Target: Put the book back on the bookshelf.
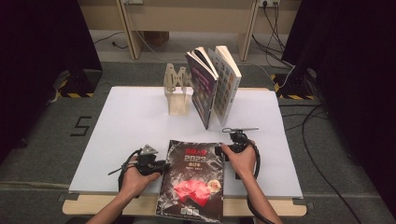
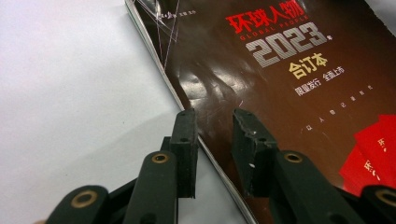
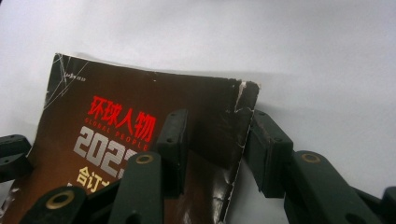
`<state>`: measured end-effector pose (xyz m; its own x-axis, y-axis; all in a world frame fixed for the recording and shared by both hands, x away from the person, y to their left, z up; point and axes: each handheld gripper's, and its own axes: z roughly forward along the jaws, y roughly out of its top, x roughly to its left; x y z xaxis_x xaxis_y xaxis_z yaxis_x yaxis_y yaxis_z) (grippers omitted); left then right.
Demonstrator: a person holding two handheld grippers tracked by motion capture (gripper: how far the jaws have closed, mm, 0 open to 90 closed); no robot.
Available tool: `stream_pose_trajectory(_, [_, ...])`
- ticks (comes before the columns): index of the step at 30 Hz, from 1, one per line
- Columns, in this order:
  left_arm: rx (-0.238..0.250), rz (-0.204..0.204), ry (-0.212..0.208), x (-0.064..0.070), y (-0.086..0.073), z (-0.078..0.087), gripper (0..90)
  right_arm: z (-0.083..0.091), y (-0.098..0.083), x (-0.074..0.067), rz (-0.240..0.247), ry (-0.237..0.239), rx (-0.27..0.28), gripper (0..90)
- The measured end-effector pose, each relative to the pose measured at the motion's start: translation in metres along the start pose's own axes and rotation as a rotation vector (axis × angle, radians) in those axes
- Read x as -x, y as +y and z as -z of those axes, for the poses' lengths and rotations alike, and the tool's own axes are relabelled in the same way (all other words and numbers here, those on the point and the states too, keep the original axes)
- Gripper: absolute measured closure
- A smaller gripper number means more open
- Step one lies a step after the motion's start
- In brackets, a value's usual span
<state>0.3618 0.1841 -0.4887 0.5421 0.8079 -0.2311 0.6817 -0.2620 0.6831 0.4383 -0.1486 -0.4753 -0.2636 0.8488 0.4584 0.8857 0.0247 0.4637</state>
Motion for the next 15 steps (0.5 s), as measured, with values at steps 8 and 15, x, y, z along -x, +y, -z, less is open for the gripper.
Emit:
stream_pose_trajectory(8, [-0.001,0.0,0.002,0.0005,0.0001,0.0,70.3,0.0014,-0.0043,0.0002,-0.011,0.021,0.003,61.3])
stream_pose_trajectory(15, [0.001,0.0,0.002,0.0005,-0.0006,0.0005,70.3,-0.0006,-0.0071,-0.0067,0.008,0.036,-0.02,68.6])
